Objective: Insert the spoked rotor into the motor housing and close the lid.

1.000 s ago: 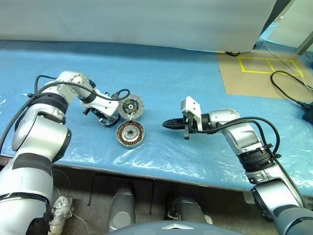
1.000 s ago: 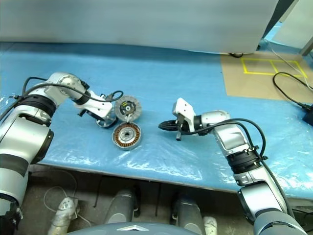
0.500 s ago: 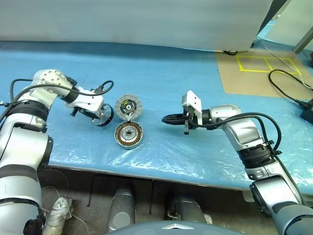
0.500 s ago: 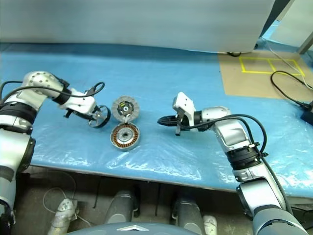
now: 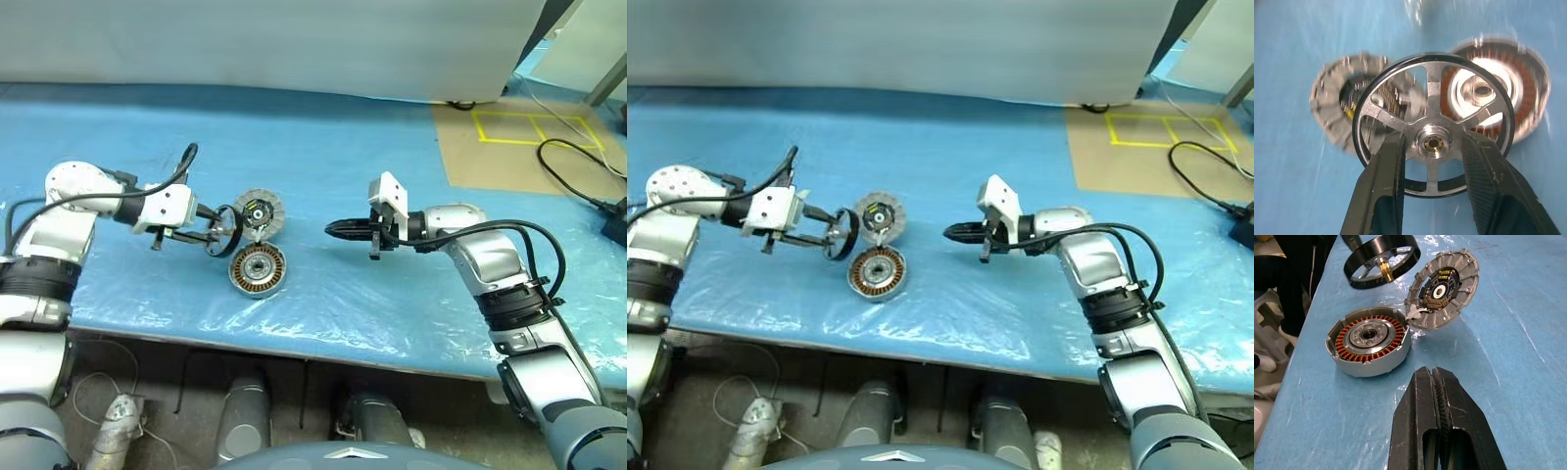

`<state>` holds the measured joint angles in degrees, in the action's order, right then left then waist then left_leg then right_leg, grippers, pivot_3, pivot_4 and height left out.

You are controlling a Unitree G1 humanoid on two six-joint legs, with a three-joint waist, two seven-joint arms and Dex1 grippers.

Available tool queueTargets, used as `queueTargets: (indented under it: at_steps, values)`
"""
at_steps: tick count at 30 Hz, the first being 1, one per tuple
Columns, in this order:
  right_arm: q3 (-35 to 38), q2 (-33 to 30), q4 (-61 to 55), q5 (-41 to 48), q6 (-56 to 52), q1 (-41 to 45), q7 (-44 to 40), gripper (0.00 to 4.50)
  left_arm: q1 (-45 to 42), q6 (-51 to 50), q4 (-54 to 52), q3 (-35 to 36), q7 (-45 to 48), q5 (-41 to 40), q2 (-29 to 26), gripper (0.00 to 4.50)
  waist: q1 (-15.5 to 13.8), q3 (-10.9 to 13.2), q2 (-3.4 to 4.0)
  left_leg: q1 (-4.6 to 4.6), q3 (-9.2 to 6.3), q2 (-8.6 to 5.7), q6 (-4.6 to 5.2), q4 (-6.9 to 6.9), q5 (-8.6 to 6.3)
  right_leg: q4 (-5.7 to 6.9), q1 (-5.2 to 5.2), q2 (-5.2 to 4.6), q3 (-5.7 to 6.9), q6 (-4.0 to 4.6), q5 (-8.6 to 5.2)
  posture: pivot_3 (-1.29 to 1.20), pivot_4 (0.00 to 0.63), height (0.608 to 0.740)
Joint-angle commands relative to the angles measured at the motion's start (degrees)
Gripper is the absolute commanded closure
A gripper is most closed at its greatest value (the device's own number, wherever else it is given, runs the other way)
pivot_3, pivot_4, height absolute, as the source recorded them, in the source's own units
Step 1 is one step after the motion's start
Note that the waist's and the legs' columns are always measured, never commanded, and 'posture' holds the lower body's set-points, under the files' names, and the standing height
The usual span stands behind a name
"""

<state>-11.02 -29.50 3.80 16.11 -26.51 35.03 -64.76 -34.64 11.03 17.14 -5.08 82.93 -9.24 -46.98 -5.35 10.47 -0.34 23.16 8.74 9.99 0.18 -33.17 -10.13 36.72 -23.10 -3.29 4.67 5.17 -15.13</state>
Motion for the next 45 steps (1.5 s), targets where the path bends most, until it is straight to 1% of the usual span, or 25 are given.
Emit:
queueTargets:
  at_steps: [1,4,6,9,14,18,24,27,32,36,45]
  values:
    - [2.0,-0.3,-4.0,1.8,0.1,-1.0,0.7,4.50,5.6,-6.3,-9.2,3.8,-5.3,-4.2,0.4,3.17,0.0,0.0,0.00,0.01,0.01,0.01,0.00,0.00,0.00,0.00,-0.03,0.02,-0.01,0.00,0.00,0.00,0.150,0.740]
    - [1.9,-0.6,-4.9,1.5,0.2,-2.3,1.4,4.50,10.5,-11.8,-16.1,5.4,-9.3,-8.1,2.3,3.17,-0.1,0.0,0.00,-0.01,0.00,0.06,0.01,-0.02,0.00,0.03,0.00,0.07,0.00,0.01,0.00,0.00,0.150,0.740]
    - [1.9,-0.5,-5.4,1.4,0.0,-2.9,2.0,4.50,12.9,-13.7,-18.9,6.1,-11.3,-9.0,2.9,3.17,-0.1,0.0,0.00,-0.01,0.00,0.05,0.02,-0.07,0.00,0.03,0.01,0.06,-0.01,0.01,-0.01,0.00,0.150,0.740]
    - [1.8,-0.4,-5.8,1.4,-0.1,-3.4,2.6,4.50,16.2,-14.7,-20.9,6.3,-12.3,-9.0,2.2,3.17,-0.1,0.0,0.00,-0.08,0.00,0.04,0.03,-0.12,0.00,0.02,0.10,0.06,-0.02,0.02,-0.01,0.00,0.150,0.740]
    - [1.1,-0.4,-5.1,0.8,0.5,-3.4,2.8,4.50,17.0,-16.5,-22.2,5.5,-11.8,-8.6,0.6,3.17,-0.1,0.0,0.00,-0.11,0.00,0.06,0.03,-0.16,0.00,0.01,0.12,0.09,-0.05,0.02,-0.01,0.00,0.150,0.740]
    - [0.7,-0.1,-4.4,0.5,0.9,-2.9,2.7,4.50,16.0,-15.9,-20.2,4.3,-11.1,-6.8,-0.8,3.17,0.0,0.0,0.00,-0.13,0.00,0.04,0.03,-0.16,0.00,0.01,0.13,0.09,-0.07,0.02,-0.01,0.00,0.150,0.740]
    - [0.5,0.3,-3.8,-0.3,1.6,-2.4,2.9,4.50,12.2,-16.9,-18.6,0.6,-7.4,-4.6,-2.5,3.17,-0.1,0.0,0.00,-0.12,-0.01,0.04,0.03,-0.16,0.01,0.01,0.13,0.10,-0.07,0.01,-0.01,0.00,0.150,0.740]
    - [0.4,0.6,-3.7,-0.6,2.0,-2.8,3.4,4.50,9.6,-15.6,-16.5,-1.2,-6.5,-3.5,-1.5,3.17,-0.1,0.0,0.01,-0.13,-0.01,0.04,0.03,-0.16,0.01,0.02,0.13,0.10,-0.08,0.01,0.00,0.00,0.150,0.740]
    - [0.6,0.5,-5.0,-0.3,1.6,-3.9,4.0,4.50,7.8,-13.7,-13.4,-2.4,-5.6,-2.1,-1.0,3.17,0.0,0.0,0.01,-0.12,-0.01,0.03,0.02,-0.16,0.01,0.02,0.13,0.10,-0.08,0.00,0.00,0.00,0.150,0.740]
    - [1.0,0.4,-4.7,-0.4,1.8,-4.4,4.4,4.50,7.5,-13.1,-12.6,-2.8,-4.5,-1.8,-1.0,3.17,0.0,0.0,0.01,-0.12,-0.02,0.03,0.02,-0.15,0.01,0.02,0.13,0.10,-0.08,0.00,0.00,0.00,0.150,0.740]
    - [0.5,0.3,-4.6,-0.8,2.3,-5.0,4.8,4.50,7.9,-11.9,-12.4,-3.6,-4.6,-0.7,0.7,3.17,-0.1,0.0,0.07,-0.19,-0.02,0.01,0.02,-0.16,0.01,0.03,0.22,0.07,-0.07,0.00,0.00,0.00,0.150,0.740]
